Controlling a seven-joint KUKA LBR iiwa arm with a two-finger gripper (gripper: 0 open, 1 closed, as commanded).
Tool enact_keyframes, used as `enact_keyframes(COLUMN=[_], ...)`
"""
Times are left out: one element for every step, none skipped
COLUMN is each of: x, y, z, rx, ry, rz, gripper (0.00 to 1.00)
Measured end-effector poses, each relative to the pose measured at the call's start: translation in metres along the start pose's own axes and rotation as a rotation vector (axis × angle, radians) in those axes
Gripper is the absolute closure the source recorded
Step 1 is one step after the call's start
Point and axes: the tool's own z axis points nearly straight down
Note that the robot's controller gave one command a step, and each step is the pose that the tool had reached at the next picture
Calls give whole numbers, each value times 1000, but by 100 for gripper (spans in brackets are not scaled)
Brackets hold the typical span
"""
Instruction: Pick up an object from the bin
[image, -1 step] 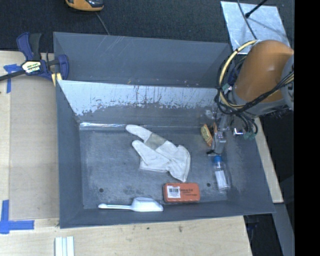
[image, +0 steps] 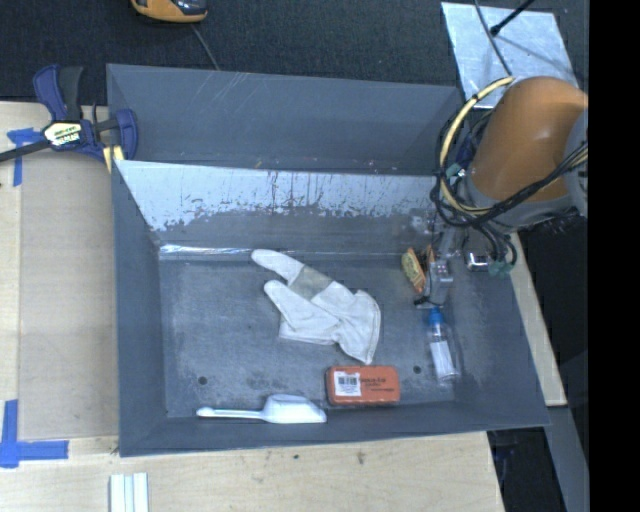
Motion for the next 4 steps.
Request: enact_keyframes(x=[-15,-17,-10,-10], y=[20,38,60,60], z=[42,96,92,92], rx=[1,-1,-1,0], ry=[-7,1,2,2], rz=[65,192,-58,-58], gripper=[0,0,100,100])
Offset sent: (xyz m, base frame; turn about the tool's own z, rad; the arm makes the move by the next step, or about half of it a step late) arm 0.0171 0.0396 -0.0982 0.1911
